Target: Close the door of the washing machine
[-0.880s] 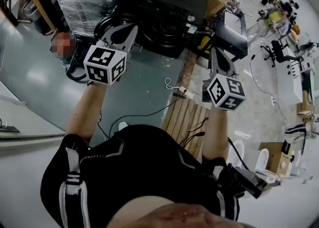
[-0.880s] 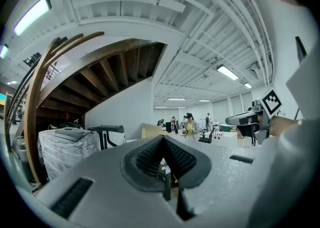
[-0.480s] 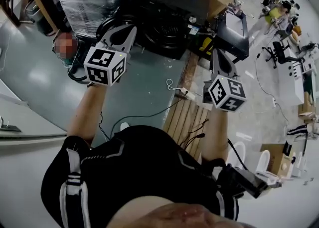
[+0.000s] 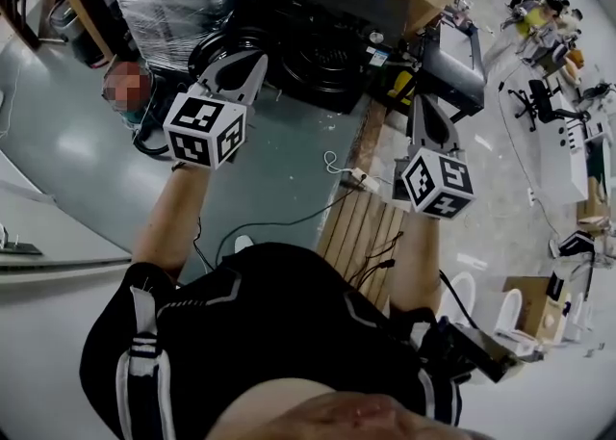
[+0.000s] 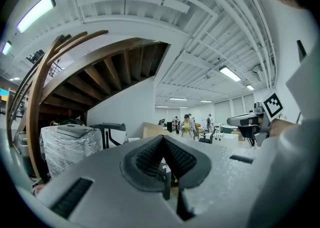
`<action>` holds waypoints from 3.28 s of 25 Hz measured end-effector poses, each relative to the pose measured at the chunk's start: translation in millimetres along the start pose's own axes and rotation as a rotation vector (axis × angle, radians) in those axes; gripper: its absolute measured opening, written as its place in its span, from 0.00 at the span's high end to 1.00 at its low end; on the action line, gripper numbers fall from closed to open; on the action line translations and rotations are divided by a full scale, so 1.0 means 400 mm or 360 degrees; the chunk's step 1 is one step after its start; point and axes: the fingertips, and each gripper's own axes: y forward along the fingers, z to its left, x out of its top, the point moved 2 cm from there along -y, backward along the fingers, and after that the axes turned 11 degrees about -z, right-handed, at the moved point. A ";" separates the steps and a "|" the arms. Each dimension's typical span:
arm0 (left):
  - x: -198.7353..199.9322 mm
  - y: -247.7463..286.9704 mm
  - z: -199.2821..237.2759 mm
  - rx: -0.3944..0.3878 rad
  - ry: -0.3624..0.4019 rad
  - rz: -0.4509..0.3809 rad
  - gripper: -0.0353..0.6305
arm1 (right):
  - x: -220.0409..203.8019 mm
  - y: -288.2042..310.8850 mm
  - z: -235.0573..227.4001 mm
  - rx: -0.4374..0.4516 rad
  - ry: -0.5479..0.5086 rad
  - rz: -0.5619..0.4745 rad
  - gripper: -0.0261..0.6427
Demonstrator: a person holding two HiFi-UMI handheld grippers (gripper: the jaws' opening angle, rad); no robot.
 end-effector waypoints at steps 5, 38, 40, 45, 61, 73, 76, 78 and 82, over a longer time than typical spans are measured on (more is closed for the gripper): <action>0.011 -0.018 0.040 0.0059 -0.0066 -0.0053 0.94 | 0.011 0.016 0.013 -0.0032 -0.0009 -0.0024 0.95; -0.052 -0.031 0.259 -0.0112 -0.0052 -0.0002 0.94 | -0.046 0.188 0.217 -0.0015 -0.0049 0.0013 0.95; -0.061 -0.013 0.274 -0.0090 -0.0045 0.0008 0.94 | -0.059 0.224 0.212 0.0006 -0.0017 -0.0002 0.95; -0.071 0.066 0.316 -0.0050 -0.0033 -0.0008 0.94 | -0.080 0.323 0.187 0.0096 -0.0033 -0.0003 0.95; -0.118 0.471 0.379 -0.0069 -0.0102 -0.0051 0.94 | -0.167 0.632 -0.108 0.0066 0.0123 -0.0033 0.95; -0.160 0.730 0.392 -0.0016 -0.0029 0.0011 0.94 | -0.215 0.821 -0.264 0.0191 0.0078 0.0002 0.95; -0.176 0.773 0.389 -0.0011 -0.0001 0.0045 0.94 | -0.237 0.840 -0.291 0.0197 0.0080 0.0009 0.95; -0.185 0.794 0.384 -0.0027 0.0034 0.0085 0.94 | -0.243 0.843 -0.306 0.0192 0.0091 0.0005 0.95; -0.181 0.840 0.382 -0.0072 0.0063 0.0085 0.94 | -0.233 0.854 -0.337 0.0156 0.0094 -0.0022 0.95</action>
